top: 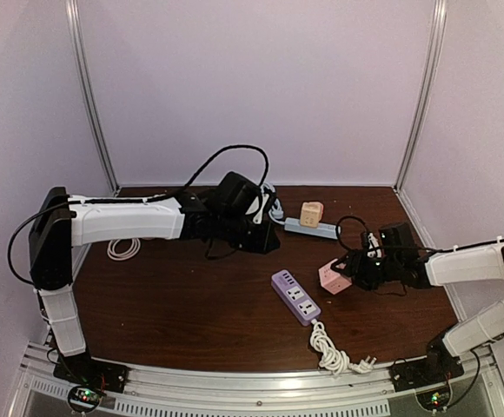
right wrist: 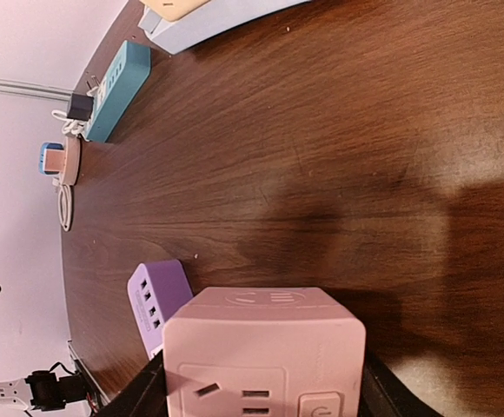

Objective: Pull the plug off the socket

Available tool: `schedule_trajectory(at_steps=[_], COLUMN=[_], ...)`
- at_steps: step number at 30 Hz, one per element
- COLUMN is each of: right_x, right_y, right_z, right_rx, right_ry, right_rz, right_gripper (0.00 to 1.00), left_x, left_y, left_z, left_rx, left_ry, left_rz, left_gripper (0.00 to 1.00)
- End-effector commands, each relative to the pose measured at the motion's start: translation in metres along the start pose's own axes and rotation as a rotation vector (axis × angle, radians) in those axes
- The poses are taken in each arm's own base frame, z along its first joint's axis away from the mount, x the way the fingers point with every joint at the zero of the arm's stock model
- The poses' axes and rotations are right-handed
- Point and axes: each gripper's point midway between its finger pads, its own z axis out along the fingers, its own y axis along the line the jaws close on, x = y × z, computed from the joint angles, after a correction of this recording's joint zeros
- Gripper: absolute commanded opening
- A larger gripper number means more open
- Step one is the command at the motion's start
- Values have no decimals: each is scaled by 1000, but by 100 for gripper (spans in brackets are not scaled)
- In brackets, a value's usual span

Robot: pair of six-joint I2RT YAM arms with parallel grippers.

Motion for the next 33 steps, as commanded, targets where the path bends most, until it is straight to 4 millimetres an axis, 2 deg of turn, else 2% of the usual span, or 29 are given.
schedule_trajectory(at_steps=[1,9,18,23,26,29,33], right_x=[-7,-5,-11,-28,-40,-57,-87], right_y=[-6,-23,-38,-22,-9,9,37], right_z=[-8,-22,-40,-50,-49,-43,-23], right_rx=[36,127,253,290,302,312,363], right_ry=[-23,-27,-66,-93,-114,-144,-183], right_rz=[-19,-32,-76,-155,-195,-234,-295], right_gripper=[57,78,77,77,78,78,79], left_x=[-6,-6,-5,-6,-7,-6,0], left_y=[-6,-4,-3,-1,2,6,14], left_z=[-9,-11,-12,-16,-21,-27,-35], left_rx=[14,10,3,-7,-23,-41,-67], left_ry=[-36,-39,-39,-49,-61,-69,-75], left_rz=[19,22,25,33,40,46,46], left_gripper=[12,12,12,12,14,14,16])
